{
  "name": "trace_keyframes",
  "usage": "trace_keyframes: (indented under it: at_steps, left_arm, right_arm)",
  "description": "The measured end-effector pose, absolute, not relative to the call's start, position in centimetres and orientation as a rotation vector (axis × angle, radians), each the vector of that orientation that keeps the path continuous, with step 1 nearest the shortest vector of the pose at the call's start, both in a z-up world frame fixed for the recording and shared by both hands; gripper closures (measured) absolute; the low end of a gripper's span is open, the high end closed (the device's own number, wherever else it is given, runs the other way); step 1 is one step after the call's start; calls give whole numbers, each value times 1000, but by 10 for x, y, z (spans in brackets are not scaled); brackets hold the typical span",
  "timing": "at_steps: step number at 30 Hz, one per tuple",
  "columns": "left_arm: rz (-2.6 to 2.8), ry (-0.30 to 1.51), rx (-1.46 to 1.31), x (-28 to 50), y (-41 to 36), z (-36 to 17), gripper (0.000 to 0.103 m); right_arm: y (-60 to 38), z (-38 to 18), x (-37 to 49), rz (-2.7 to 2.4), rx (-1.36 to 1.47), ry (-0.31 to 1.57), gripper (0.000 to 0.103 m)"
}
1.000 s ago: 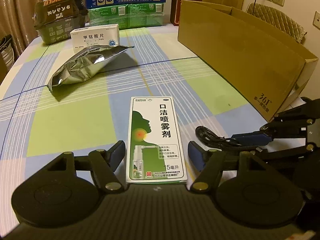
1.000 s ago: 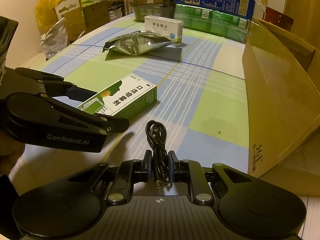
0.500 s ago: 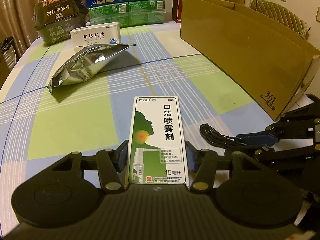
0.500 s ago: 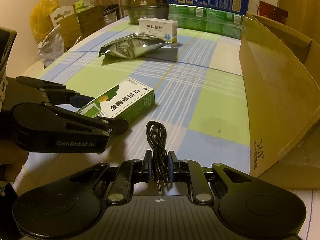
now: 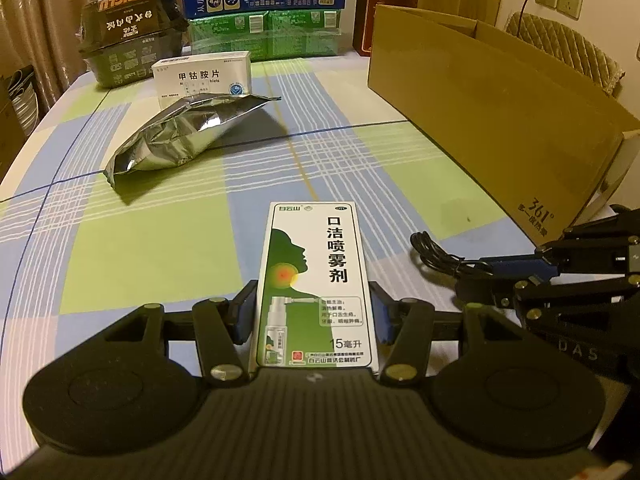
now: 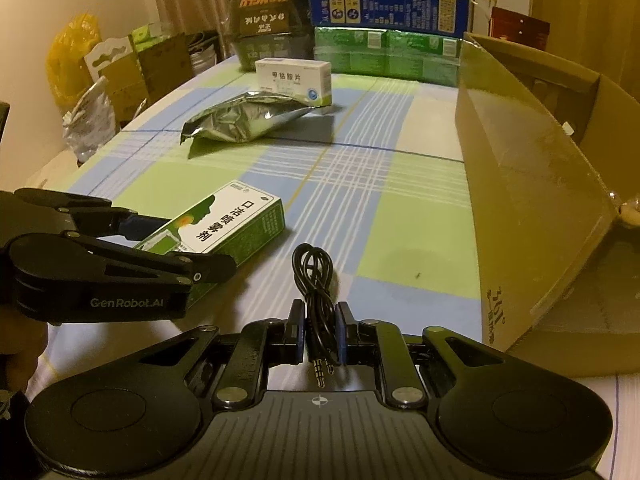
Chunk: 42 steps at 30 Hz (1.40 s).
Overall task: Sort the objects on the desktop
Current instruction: 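Carry the green spray box with the left tool while the right tool carries the cable toward the box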
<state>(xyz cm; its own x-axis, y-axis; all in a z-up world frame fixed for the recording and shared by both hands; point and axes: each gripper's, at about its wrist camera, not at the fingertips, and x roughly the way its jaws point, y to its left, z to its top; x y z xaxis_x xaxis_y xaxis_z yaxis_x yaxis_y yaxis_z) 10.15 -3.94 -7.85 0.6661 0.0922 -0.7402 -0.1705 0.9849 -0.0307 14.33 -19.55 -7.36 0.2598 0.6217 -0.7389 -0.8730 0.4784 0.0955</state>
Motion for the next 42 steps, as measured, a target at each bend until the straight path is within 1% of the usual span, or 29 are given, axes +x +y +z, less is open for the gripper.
trace_keyframes:
  at_steps: [9, 15, 28, 35, 42]
  left_arm:
    - [151, 802, -130, 93, -35, -65, 52]
    - [155, 772, -154, 90, -40, -48, 52]
    - [130, 690, -193, 86, -94, 17, 52]
    - [100, 658, -180, 93, -123, 45, 52]
    - [53, 653, -143, 109, -154, 58, 52]
  right_arm:
    - [-203, -57, 137, 1019, -332, 800, 91]
    - [-215, -31, 134, 1002, -298, 768, 91]
    - [-265, 35, 145, 929, -196, 655, 91]
    - [-293, 53, 160, 870, -162, 626, 91]
    - [-318, 65, 179, 811, -145, 594, 91]
